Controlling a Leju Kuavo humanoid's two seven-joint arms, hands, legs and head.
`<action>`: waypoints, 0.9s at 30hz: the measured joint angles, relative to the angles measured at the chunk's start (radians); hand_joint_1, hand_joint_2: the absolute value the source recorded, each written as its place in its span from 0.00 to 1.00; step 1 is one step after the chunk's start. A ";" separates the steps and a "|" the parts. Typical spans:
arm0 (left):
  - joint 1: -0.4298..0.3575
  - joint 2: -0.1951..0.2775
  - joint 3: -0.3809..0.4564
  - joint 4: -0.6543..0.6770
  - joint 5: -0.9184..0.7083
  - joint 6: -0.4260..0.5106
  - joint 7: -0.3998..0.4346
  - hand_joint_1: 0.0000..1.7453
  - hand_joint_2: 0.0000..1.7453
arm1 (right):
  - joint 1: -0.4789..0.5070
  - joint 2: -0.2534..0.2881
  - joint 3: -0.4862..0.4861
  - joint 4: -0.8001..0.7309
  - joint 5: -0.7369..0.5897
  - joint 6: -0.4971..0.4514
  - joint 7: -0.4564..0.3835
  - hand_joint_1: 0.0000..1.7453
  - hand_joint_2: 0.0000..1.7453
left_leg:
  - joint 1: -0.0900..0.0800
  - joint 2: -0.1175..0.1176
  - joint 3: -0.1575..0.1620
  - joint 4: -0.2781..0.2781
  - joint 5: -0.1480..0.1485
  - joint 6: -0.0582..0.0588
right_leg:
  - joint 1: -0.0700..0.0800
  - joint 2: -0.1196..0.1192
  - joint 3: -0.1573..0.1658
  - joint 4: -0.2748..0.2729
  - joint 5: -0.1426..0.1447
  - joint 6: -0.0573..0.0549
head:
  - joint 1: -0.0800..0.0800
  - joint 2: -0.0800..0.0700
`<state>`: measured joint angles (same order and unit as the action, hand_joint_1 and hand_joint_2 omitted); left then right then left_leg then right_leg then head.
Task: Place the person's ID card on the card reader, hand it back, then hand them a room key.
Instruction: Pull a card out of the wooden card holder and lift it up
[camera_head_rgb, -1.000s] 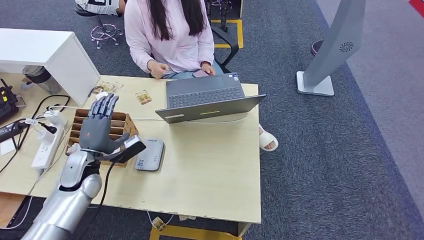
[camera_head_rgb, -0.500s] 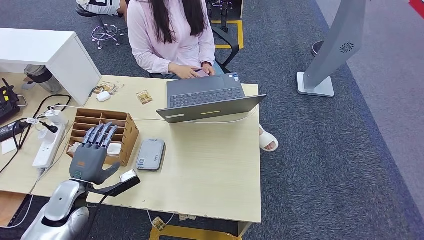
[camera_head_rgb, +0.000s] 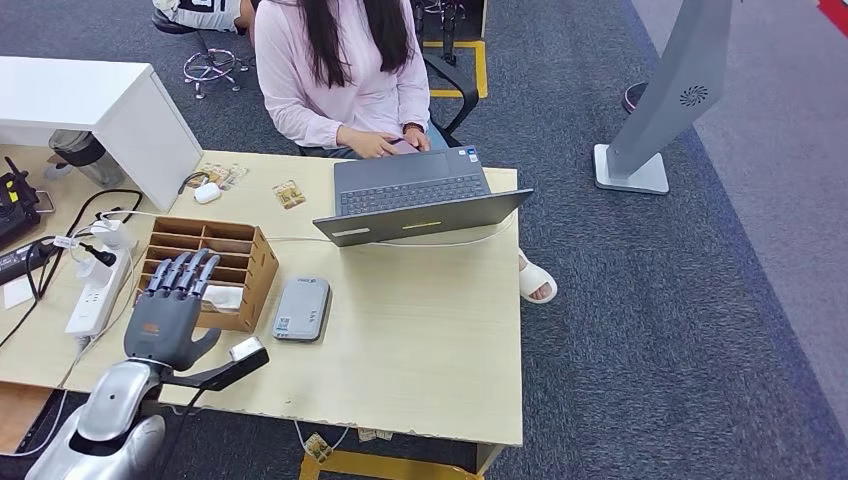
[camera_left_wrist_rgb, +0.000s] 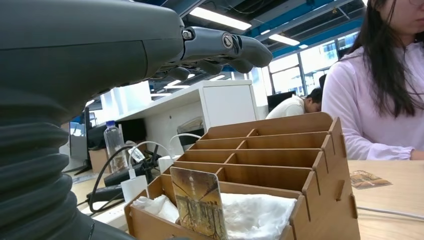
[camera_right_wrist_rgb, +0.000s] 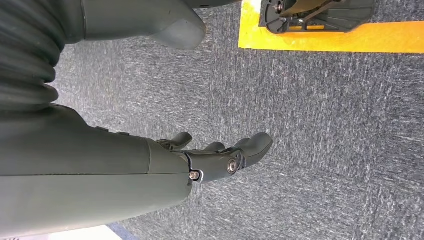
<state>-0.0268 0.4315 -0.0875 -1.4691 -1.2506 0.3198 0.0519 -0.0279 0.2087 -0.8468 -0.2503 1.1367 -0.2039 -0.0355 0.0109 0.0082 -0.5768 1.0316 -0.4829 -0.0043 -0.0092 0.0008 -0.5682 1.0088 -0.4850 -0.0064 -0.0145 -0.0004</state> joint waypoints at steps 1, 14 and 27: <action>-0.003 0.001 0.000 0.005 0.001 -0.003 0.000 0.00 1.00 | 0.000 0.000 0.000 0.000 0.002 0.000 0.000 0.00 1.00 | 0.000 0.000 0.000 0.000 0.000 0.000 | 0.000 0.000 0.000 0.000 0.000 0.000 | 0.000 0.000; -0.051 0.001 0.003 0.081 0.024 -0.017 0.003 0.00 1.00 | 0.000 0.000 0.000 -0.001 0.018 0.004 0.000 0.00 1.00 | 0.000 0.000 0.000 0.000 0.000 0.000 | 0.000 0.000 0.000 0.000 0.000 0.000 | 0.000 0.000; -0.080 0.000 0.020 0.145 0.035 -0.016 0.000 0.00 1.00 | 0.000 0.000 -0.006 -0.001 0.026 0.005 0.001 0.00 1.00 | 0.000 0.000 0.000 0.000 0.000 0.000 | 0.000 0.000 0.000 0.000 0.000 0.000 | 0.000 0.000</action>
<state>-0.1068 0.4317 -0.0678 -1.3239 -1.2154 0.3040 0.0519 -0.0283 0.2083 -0.8526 -0.2518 1.1629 -0.1991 -0.0345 0.0110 0.0079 -0.5768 1.0316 -0.4828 -0.0045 -0.0092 0.0006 -0.5682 1.0088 -0.4850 -0.0064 -0.0145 -0.0004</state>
